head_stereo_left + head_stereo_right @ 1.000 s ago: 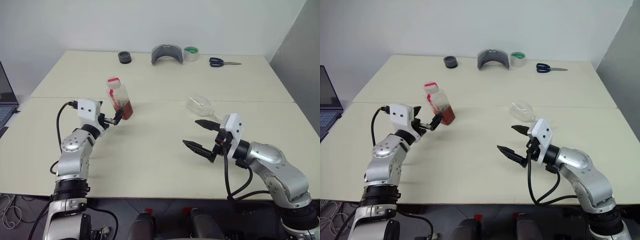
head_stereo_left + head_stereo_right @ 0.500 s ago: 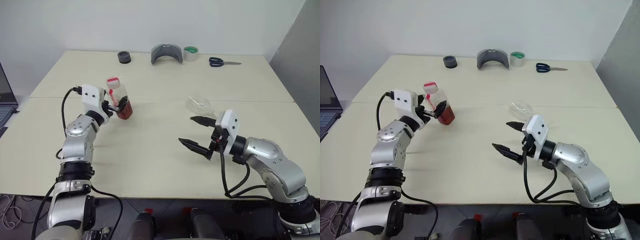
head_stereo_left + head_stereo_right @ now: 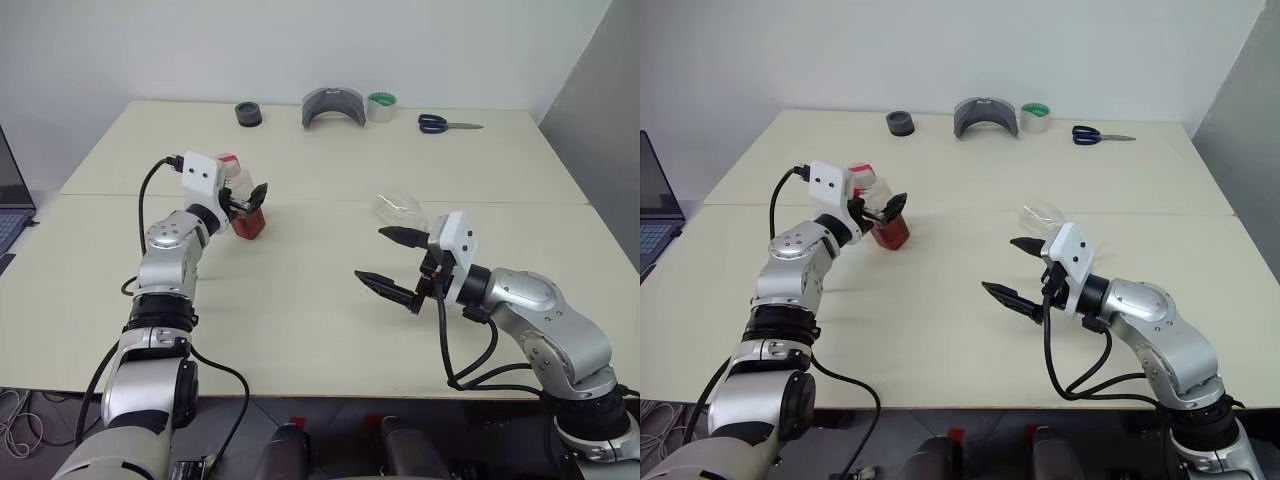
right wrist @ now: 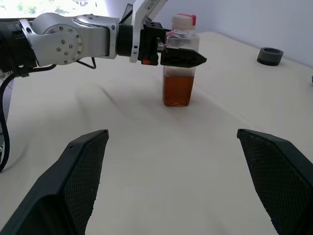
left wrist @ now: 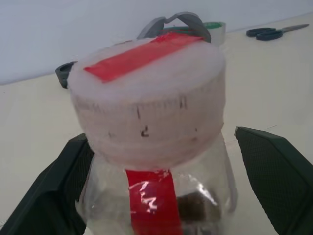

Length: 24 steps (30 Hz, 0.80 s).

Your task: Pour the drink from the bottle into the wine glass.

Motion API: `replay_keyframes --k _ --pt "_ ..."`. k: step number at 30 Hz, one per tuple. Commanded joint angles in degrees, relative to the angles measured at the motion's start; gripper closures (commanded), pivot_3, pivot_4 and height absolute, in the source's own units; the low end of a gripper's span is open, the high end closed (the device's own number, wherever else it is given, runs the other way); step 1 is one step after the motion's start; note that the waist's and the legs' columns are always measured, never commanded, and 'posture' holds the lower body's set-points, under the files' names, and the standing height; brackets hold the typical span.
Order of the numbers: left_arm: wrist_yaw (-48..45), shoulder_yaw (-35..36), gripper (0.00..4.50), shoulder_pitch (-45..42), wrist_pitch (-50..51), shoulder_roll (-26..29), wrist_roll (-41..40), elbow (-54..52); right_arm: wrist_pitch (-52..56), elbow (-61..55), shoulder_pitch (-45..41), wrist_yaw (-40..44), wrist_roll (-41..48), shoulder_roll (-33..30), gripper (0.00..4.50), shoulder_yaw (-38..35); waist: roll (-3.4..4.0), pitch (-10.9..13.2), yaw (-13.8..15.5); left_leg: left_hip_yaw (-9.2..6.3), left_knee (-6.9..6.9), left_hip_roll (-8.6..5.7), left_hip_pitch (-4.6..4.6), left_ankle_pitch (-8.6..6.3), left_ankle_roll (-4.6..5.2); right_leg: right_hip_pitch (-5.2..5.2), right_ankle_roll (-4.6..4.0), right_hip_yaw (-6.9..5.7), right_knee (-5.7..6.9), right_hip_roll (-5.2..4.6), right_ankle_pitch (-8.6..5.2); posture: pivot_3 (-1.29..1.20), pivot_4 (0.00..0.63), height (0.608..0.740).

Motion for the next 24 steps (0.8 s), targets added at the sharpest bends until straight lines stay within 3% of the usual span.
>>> replay_keyframes --k 1,7,16,24 --pt "-0.6 0.2 0.01 -2.1 -1.7 1.2 0.4 0.7 -0.1 -2.3 -0.8 0.1 0.7 -0.1 0.0 -0.5 0.0 0.0 0.0 0.0 0.0 0.0 0.0 0.0 0.0 0.0 0.0 0.0 0.0 0.0 0.0 0.0 0.15 0.74" --pt "-0.4 1.1 0.01 -2.2 -1.3 1.5 -0.1 2.5 0.1 -2.6 -0.8 0.0 0.9 -0.1 0.0 -0.6 0.0 0.0 0.0 -0.01 0.0 0.0 0.0 0.0 0.0 -0.01 0.0 0.0 0.01 0.0 0.0 0.0 0.15 0.74" --pt "-0.9 1.7 2.57 -2.5 -1.9 1.8 -0.6 4.3 -0.1 -3.0 -0.9 0.2 1.4 0.4 0.0 -0.6 0.0 0.0 -0.1 -0.01 0.0 0.01 0.0 0.0 0.0 -0.01 0.0 0.0 0.01 0.0 0.0 0.0 0.15 0.74" --pt "-1.9 1.9 2.68 -1.9 -2.5 1.1 -1.3 4.0 -0.6 -3.4 -1.8 0.4 2.7 1.1 0.0 -1.4 0.0 0.0 -0.1 -0.02 0.02 0.01 0.0 0.0 0.0 -0.01 0.0 -0.01 0.03 0.01 0.0 0.0 0.15 0.74"
